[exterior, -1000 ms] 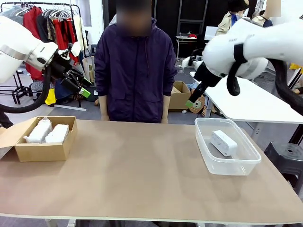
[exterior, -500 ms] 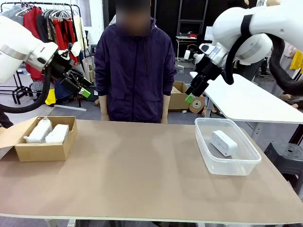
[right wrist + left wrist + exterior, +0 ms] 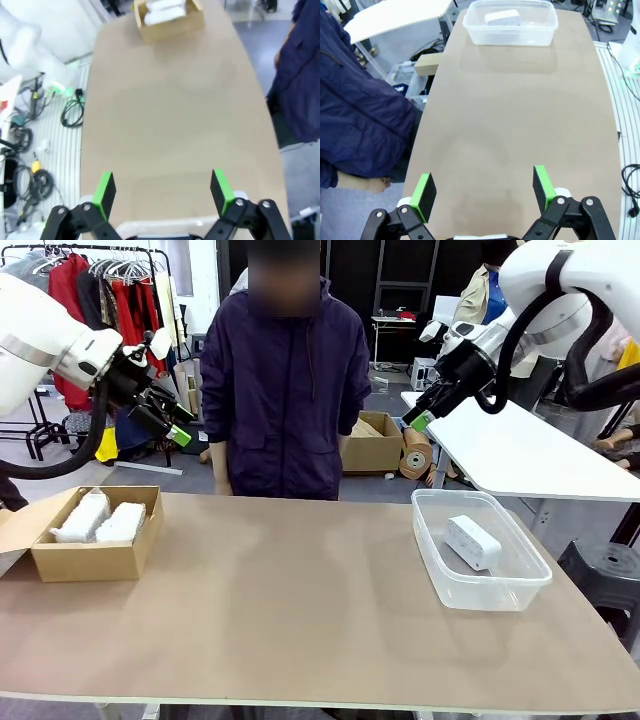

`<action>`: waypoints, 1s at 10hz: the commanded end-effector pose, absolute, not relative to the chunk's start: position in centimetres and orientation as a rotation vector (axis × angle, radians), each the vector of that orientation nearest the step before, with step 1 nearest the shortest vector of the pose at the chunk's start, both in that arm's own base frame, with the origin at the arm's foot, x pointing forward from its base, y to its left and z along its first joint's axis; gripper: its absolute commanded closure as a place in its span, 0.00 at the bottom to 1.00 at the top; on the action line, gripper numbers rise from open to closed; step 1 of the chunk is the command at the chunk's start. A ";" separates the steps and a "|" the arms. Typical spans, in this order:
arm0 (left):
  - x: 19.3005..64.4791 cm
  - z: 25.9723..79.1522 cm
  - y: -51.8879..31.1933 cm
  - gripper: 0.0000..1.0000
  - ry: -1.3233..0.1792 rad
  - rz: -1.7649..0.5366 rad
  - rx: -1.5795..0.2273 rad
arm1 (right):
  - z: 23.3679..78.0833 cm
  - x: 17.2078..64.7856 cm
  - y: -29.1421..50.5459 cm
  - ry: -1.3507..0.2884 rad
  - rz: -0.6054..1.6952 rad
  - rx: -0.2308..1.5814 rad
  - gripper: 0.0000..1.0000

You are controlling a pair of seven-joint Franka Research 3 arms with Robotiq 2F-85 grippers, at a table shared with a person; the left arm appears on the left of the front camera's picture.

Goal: Separate and place wrapped and unwrapped clocks.
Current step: If the picked Digital clock is wrapped, place it in the Package Box ; if not, place it in the Organizing box.

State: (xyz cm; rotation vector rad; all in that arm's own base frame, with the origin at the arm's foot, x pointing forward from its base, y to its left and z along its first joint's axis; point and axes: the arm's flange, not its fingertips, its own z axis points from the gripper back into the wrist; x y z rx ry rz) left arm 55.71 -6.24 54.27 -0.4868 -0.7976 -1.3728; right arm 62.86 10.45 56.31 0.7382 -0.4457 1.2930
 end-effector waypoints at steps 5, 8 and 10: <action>55.6 54.2 -6.1 0.00 -0.802 -1.386 -0.481 | 55.4 60.1 8.4 -0.656 1.343 0.674 0.00; 55.6 54.2 -6.1 0.00 -0.802 -1.386 -0.481 | 54.0 58.7 7.5 -0.668 1.364 0.642 0.00; 55.6 54.2 -6.1 0.00 -0.802 -1.386 -0.481 | 54.0 59.0 7.9 -0.690 1.218 0.585 0.00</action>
